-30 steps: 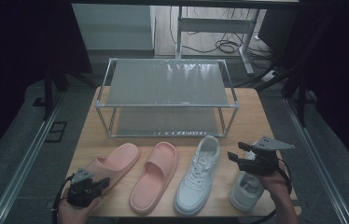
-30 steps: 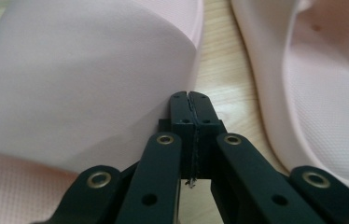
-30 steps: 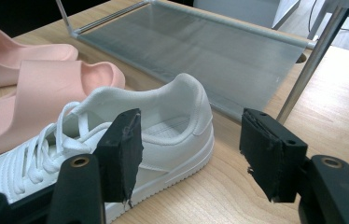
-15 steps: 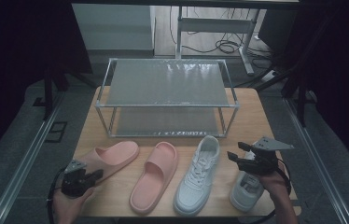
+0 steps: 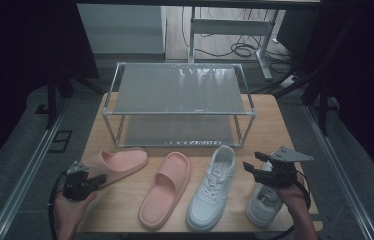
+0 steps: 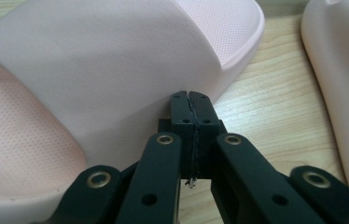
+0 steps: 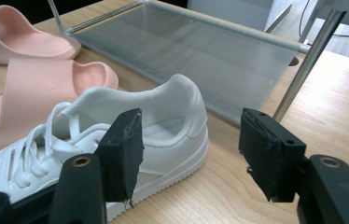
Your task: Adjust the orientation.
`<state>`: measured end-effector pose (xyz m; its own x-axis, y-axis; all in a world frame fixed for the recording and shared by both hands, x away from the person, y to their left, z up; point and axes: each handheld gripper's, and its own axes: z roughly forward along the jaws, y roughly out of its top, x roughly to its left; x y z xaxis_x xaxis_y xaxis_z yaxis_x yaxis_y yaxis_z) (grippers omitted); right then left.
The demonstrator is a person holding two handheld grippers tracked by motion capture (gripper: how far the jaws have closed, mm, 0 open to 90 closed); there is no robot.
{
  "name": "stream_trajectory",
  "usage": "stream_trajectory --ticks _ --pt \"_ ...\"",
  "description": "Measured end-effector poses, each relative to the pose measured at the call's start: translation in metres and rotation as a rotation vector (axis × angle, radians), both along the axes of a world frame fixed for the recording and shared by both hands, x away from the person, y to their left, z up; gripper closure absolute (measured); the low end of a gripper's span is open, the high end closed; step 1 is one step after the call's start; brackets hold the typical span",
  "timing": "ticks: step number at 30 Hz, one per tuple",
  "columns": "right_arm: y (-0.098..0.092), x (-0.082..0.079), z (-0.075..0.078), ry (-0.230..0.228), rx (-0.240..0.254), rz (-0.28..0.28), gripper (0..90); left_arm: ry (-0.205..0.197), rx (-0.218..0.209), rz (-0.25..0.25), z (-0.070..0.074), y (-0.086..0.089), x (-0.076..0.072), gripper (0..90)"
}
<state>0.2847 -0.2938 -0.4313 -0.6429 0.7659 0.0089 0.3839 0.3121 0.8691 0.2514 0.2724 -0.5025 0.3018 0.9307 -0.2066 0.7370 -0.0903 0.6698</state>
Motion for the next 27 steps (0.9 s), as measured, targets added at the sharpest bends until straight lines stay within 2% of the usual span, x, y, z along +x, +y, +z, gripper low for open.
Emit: stream_trajectory --ticks 5,8,9,10,14,16,17,21,25,27 --pt "-0.001 0.0 0.0 0.0 0.0 -0.002 40.5 -0.016 0.0 -0.023 0.005 -0.01 0.0 90.0" --pt "0.0 0.0 -0.001 0.002 -0.003 0.0 40.4 -0.032 -0.003 -0.039 0.01 -0.019 0.005 90.0" --pt "0.0 0.0 -0.001 0.002 -0.004 0.002 40.4 -0.042 -0.002 -0.046 0.013 -0.026 0.012 90.0" --pt "0.001 0.0 -0.001 0.001 -0.004 0.003 40.4 -0.042 -0.002 -0.046 0.013 -0.026 0.012 90.0" --pt "0.0 0.001 -0.001 0.006 -0.004 0.001 40.4 -0.054 0.027 -0.045 0.018 -0.04 0.027 90.0" --pt "0.0 0.001 -0.001 0.007 -0.006 0.002 40.4 -0.05 0.033 -0.04 0.018 -0.041 0.031 90.0" --pt "0.0 0.001 -0.001 0.006 -0.006 0.002 40.4 -0.034 0.038 -0.028 0.016 -0.043 0.038 90.0" --pt "0.0 0.001 -0.002 0.007 -0.009 0.005 40.4 -0.011 0.055 -0.004 0.01 -0.044 0.047 90.0" --pt "0.001 0.001 -0.003 0.01 -0.011 0.007 40.3 -0.001 0.062 0.001 0.007 -0.044 0.047 90.0" --pt "0.001 0.001 -0.003 0.011 -0.013 0.01 40.3 0.004 0.041 -0.004 0.005 -0.041 0.045 90.0"
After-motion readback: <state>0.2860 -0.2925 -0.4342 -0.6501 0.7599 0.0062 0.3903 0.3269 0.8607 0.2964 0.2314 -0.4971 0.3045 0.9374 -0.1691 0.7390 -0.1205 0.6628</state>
